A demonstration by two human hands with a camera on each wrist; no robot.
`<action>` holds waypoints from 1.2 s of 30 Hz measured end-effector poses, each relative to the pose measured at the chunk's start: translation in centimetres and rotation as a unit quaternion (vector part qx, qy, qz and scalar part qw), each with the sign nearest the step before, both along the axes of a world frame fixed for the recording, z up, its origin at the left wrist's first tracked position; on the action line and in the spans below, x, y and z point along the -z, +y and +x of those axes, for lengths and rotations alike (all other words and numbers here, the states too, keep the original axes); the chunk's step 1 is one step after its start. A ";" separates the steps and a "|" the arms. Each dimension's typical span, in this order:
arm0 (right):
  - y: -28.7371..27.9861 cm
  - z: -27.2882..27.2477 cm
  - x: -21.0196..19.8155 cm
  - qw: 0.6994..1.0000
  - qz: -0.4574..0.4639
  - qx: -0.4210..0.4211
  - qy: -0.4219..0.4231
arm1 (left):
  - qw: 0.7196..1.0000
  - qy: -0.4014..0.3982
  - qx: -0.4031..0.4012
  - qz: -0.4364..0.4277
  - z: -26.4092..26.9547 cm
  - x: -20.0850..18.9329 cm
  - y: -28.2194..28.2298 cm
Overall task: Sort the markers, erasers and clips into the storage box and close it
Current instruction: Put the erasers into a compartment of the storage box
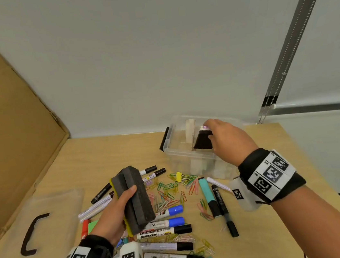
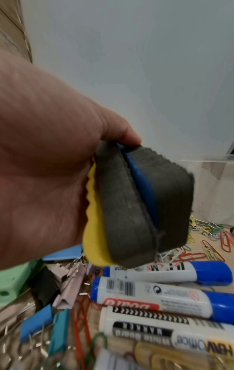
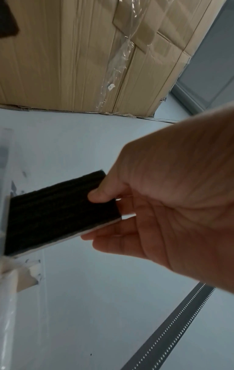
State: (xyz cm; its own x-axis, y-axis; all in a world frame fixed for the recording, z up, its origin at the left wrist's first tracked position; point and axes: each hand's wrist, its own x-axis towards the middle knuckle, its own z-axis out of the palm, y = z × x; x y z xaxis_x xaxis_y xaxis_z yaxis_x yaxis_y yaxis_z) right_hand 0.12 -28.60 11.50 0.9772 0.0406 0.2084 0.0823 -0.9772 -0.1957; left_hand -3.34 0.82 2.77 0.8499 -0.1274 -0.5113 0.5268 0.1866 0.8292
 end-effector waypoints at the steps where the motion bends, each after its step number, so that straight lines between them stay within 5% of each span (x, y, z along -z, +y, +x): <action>1: 0.0 0.1 0.2 1.000 -0.019 0.004 -0.003 | 1.000 0.002 0.003 0.000 0.1 0.1 -0.1; 13: 1.3 5.6 2.7 0.960 -0.212 0.055 0.172 | 0.998 0.001 0.054 0.017 0.2 0.7 -0.9; 19: 1.1 6.6 2.0 0.949 -0.181 0.049 0.254 | 0.998 -0.009 0.067 0.013 0.1 0.4 -0.8; 23: 0.7 3.8 1.7 0.995 0.002 0.057 0.083 | 0.994 -0.046 0.084 0.046 -0.2 -0.6 -1.4; 26: 2.3 0.3 1.7 0.983 0.183 0.008 0.012 | 0.981 -0.105 0.127 0.103 -0.4 -1.6 -2.7; 28: 3.5 -1.5 1.7 0.954 0.278 -0.033 0.108 | 0.962 -0.163 0.164 0.147 -0.4 -2.1 -3.8; 32: 4.9 -2.9 1.9 0.820 0.463 -0.071 0.330 | 0.917 -0.259 0.229 0.199 -0.2 -2.8 -5.8; 36: 4.5 -2.9 2.3 0.790 0.511 -0.043 0.336 | 0.907 -0.284 0.239 0.201 0.0 -2.9 -6.2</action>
State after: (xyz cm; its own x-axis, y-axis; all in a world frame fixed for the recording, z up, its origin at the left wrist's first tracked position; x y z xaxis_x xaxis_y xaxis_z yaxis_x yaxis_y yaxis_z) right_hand -2.74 -24.10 9.21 0.8840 0.2584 -0.3895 -0.3185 -0.2769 -0.9066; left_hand -3.33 -5.42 5.66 0.8876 -0.4504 -0.0959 -0.0650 -0.3286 0.9422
